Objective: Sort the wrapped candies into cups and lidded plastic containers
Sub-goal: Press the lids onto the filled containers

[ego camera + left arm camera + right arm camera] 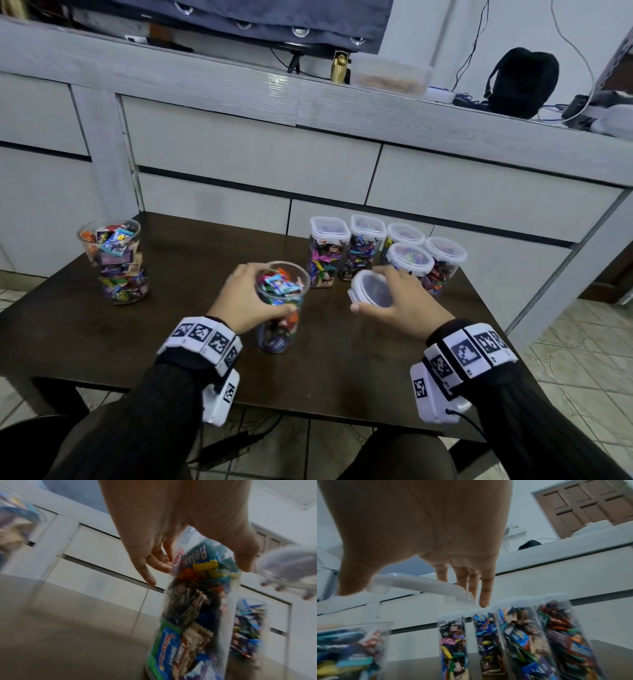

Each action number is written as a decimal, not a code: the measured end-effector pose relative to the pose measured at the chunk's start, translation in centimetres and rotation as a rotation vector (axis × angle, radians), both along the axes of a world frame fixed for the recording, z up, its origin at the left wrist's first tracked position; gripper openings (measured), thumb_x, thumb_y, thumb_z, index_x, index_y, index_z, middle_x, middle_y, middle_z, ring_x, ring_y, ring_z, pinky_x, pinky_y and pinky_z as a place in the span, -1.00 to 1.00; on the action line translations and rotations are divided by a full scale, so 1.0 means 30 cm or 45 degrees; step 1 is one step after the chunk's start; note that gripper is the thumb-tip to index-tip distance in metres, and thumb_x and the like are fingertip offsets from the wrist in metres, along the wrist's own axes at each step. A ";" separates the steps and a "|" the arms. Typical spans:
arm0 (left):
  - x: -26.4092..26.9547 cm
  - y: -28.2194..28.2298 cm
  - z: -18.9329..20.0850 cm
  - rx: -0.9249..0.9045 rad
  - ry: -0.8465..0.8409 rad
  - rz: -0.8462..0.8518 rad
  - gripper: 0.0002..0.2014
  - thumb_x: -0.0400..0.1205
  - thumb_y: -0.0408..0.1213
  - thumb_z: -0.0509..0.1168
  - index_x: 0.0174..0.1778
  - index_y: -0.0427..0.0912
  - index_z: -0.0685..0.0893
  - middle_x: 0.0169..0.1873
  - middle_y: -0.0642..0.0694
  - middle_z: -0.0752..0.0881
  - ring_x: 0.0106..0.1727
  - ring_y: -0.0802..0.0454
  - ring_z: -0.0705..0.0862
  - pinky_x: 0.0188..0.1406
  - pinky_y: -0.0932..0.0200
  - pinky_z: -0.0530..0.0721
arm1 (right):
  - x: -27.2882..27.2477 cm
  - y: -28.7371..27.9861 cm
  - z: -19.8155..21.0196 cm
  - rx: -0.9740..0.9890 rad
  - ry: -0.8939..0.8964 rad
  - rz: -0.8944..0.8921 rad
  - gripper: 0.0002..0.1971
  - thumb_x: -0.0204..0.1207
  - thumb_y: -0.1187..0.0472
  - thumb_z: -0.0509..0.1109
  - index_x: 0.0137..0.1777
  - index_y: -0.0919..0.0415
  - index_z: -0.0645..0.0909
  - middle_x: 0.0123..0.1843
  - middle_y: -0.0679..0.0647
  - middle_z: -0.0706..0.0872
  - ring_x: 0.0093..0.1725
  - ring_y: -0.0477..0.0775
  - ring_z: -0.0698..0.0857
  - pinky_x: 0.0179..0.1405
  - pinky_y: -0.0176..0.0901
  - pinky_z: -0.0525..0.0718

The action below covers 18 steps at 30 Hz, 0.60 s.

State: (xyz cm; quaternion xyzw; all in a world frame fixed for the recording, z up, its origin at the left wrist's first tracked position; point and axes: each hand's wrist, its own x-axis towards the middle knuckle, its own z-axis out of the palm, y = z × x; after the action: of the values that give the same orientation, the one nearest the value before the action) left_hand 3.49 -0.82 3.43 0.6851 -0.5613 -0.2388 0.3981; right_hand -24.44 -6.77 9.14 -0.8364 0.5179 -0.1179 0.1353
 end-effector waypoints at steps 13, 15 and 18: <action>-0.245 -0.038 -0.075 -0.106 0.293 -0.546 -0.04 0.18 -0.21 0.71 0.48 -0.01 0.38 0.36 -0.09 0.49 0.43 0.10 0.51 0.46 0.07 0.51 | 0.122 0.048 -0.006 -0.190 0.136 0.388 -0.08 0.29 -0.55 0.17 0.59 -0.07 0.21 0.34 0.05 0.43 0.28 0.05 0.34 0.35 0.05 0.43; -0.237 -0.040 -0.083 -0.023 0.326 -0.570 -0.06 0.13 -0.10 0.67 0.39 0.09 0.34 0.30 0.03 0.51 0.35 0.26 0.53 0.29 0.35 0.55 | 0.111 0.048 -0.024 -0.204 0.148 0.399 -0.07 0.28 -0.59 0.14 0.59 -0.10 0.20 0.33 0.03 0.41 0.26 0.03 0.32 0.33 0.03 0.44; -0.222 -0.043 -0.094 0.087 0.340 -0.631 0.01 0.16 -0.11 0.70 0.46 0.04 0.26 0.27 0.12 0.57 0.31 0.28 0.57 0.27 0.33 0.56 | 0.102 0.047 -0.049 -0.132 0.086 0.400 -0.07 0.27 -0.58 0.14 0.60 -0.13 0.15 0.37 0.02 0.33 0.32 0.03 0.30 0.38 0.01 0.40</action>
State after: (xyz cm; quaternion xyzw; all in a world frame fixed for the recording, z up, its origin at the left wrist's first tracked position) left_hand -3.18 -2.10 0.62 0.5024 -0.6460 -0.4357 0.3747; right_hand -21.37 -5.37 7.68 -0.9165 0.3781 -0.0937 0.0913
